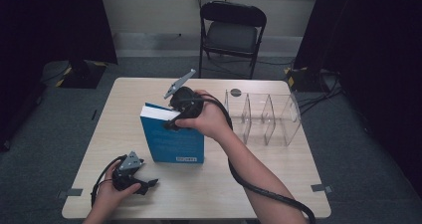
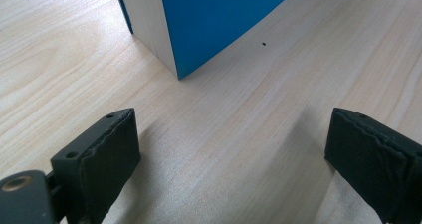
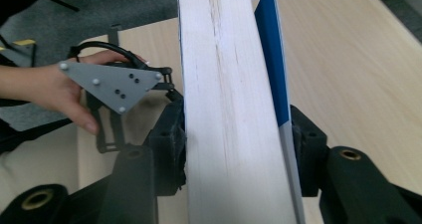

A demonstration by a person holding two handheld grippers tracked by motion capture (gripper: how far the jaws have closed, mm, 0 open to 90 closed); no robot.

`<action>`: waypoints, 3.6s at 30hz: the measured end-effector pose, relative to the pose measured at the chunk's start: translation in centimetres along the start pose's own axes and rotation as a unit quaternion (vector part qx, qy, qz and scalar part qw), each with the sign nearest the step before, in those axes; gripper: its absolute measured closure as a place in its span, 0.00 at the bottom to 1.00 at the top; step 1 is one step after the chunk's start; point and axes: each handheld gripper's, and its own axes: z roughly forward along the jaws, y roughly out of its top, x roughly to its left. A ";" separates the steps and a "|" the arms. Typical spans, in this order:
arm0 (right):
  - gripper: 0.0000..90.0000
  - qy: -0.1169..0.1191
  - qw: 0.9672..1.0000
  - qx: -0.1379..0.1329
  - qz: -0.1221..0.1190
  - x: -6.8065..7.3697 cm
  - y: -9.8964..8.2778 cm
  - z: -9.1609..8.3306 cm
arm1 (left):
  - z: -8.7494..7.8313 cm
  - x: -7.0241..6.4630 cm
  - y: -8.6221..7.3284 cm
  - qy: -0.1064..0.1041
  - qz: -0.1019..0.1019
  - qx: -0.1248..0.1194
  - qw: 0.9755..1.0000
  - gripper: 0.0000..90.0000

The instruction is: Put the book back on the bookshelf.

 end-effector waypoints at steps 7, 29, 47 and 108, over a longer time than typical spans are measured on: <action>0.54 0.005 1.000 0.002 -0.006 -0.5 -0.6 -0.1 | 0.0 0.0 0.0 0.000 0.000 0.000 1.000 0.07; 0.51 0.004 0.999 0.035 0.014 -1.2 -2.4 -0.2 | 0.0 0.0 0.0 0.001 -0.001 -0.003 1.000 0.07; 0.57 0.012 0.993 0.113 0.005 -0.8 -1.7 0.6 | 0.0 0.0 0.0 0.000 -0.001 0.000 1.000 0.07; 0.67 -0.003 0.973 0.229 -0.034 0.2 -0.6 1.6 | 0.0 0.0 0.0 0.000 0.000 0.000 1.000 0.07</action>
